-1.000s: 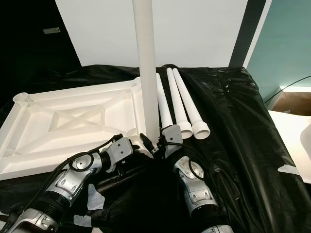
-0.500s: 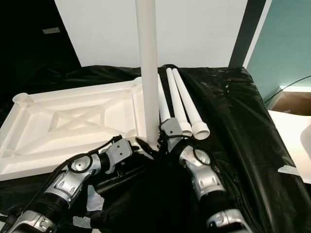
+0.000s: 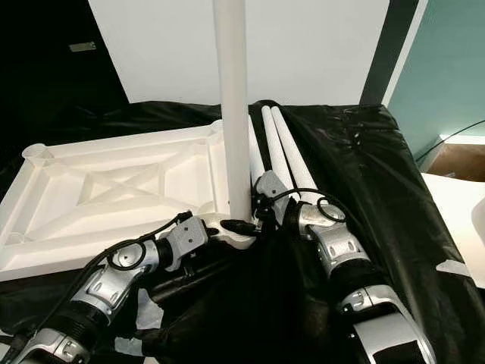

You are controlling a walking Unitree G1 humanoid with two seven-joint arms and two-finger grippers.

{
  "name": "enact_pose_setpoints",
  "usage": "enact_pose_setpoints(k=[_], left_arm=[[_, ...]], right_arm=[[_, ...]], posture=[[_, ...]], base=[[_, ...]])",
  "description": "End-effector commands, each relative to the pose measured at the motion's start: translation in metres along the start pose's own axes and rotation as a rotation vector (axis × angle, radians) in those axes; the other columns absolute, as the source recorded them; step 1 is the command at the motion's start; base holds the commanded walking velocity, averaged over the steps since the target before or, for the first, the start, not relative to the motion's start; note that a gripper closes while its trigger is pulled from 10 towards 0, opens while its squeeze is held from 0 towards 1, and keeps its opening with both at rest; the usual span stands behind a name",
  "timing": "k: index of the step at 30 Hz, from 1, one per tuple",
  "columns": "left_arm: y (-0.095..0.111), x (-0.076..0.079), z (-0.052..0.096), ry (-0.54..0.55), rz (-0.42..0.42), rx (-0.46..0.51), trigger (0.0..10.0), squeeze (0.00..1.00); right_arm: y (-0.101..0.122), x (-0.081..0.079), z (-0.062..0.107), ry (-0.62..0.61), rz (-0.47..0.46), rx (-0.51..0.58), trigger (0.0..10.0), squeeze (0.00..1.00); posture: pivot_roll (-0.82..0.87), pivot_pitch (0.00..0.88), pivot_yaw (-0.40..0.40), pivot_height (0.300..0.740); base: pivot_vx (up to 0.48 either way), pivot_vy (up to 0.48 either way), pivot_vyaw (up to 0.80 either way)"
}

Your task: Building children table

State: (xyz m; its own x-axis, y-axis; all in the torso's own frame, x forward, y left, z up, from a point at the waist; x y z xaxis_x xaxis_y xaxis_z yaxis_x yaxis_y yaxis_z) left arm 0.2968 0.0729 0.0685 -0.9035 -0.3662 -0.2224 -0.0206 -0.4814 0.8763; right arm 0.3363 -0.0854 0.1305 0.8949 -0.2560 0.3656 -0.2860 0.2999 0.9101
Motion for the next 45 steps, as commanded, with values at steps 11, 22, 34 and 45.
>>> enact_pose_setpoints(k=[11, 22, 34, 45], left_arm=[[-0.037, 0.031, -0.003, -0.13, 0.078, -0.132, 10.0, 0.0], [-0.037, 0.031, -0.002, -0.132, 0.078, -0.134, 10.0, 0.0], [-0.036, 0.033, -0.004, -0.142, 0.075, -0.131, 10.0, 0.0], [-0.036, 0.031, -0.004, -0.141, 0.075, -0.132, 10.0, 0.0]], right_arm=[[-0.003, -0.007, -0.008, -0.274, -0.089, 0.09, 0.0, 0.0], [0.0, -0.003, 0.003, -0.8, -0.117, 0.151, 0.0, 0.0], [-0.004, -0.014, -0.011, -0.688, -0.095, 0.091, 10.0, 1.0], [0.003, 0.009, -0.007, -0.368, -0.036, 0.068, 10.0, 0.0]], posture=[[0.08, 0.0, 0.02, 0.74], [0.08, 0.0, 0.026, 0.74], [0.07, 0.0, 0.027, 0.74], [0.07, 0.0, 0.027, 0.74]], base=[[0.0, 0.0, 0.0], [0.0, 0.0, 0.0], [0.0, 0.0, 0.0], [0.0, 0.0, 0.0]])
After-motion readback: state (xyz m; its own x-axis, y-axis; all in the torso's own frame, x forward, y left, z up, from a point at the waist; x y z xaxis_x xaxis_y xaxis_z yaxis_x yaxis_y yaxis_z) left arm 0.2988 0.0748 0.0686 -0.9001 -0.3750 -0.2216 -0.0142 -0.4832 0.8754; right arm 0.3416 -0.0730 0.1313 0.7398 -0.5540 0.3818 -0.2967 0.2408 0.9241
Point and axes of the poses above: a point about 5 cm out from each wrist's last joint towards the gripper, its own z axis pointing back from the gripper into the wrist, its own y axis along the axis of the wrist's last joint, x = y × z, the point moved 3 cm from there along -z, pointing out of the wrist towards the gripper, and after that the axes turned 8 degrees about z, right-handed, at the moved point
